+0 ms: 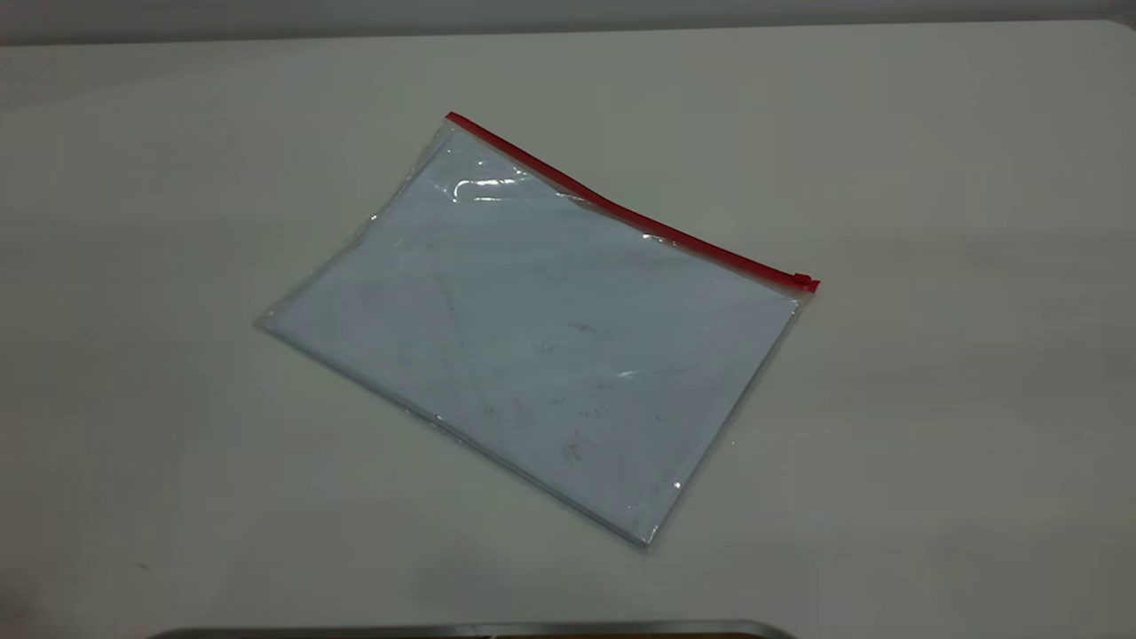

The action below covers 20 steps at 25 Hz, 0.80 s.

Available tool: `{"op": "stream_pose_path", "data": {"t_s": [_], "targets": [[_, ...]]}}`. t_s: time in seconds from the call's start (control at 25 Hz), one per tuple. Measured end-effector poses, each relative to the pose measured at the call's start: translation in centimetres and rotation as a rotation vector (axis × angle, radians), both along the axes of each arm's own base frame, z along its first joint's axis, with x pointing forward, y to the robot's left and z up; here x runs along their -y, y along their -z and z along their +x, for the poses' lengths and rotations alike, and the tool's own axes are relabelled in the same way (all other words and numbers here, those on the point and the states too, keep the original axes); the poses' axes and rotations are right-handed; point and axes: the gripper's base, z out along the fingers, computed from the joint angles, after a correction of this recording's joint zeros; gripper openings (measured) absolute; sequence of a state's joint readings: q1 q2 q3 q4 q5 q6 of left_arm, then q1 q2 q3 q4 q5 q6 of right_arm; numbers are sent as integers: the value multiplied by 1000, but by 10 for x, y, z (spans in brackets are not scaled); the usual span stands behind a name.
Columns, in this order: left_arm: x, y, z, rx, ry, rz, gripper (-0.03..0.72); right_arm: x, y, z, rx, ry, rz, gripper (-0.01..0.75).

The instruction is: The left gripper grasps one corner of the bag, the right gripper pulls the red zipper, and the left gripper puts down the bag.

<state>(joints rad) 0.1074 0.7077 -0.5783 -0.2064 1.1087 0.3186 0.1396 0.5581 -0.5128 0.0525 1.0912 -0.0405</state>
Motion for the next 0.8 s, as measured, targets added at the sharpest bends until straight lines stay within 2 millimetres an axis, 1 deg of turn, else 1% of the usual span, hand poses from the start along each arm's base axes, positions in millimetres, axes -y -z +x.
{"op": "stream_pose_path", "data": {"t_s": [0.12, 0.24, 0.36, 0.52, 0.8], "targets": [[0, 7, -20, 93, -19, 31, 360, 1, -2, -4, 64, 10, 11, 372], [1, 2, -35, 188, -48, 30, 360, 2, 4, -10, 16, 9, -1, 372], [3, 5, -50, 223, -76, 23, 360, 3, 5, -11, 19, 13, -10, 372], [2, 3, -62, 303, -115, 31, 360, 3, 5, -11, 20, 13, -12, 372], [4, 1, -79, 411, -122, 32, 360, 3, 5, -11, 20, 13, -10, 372]]}}
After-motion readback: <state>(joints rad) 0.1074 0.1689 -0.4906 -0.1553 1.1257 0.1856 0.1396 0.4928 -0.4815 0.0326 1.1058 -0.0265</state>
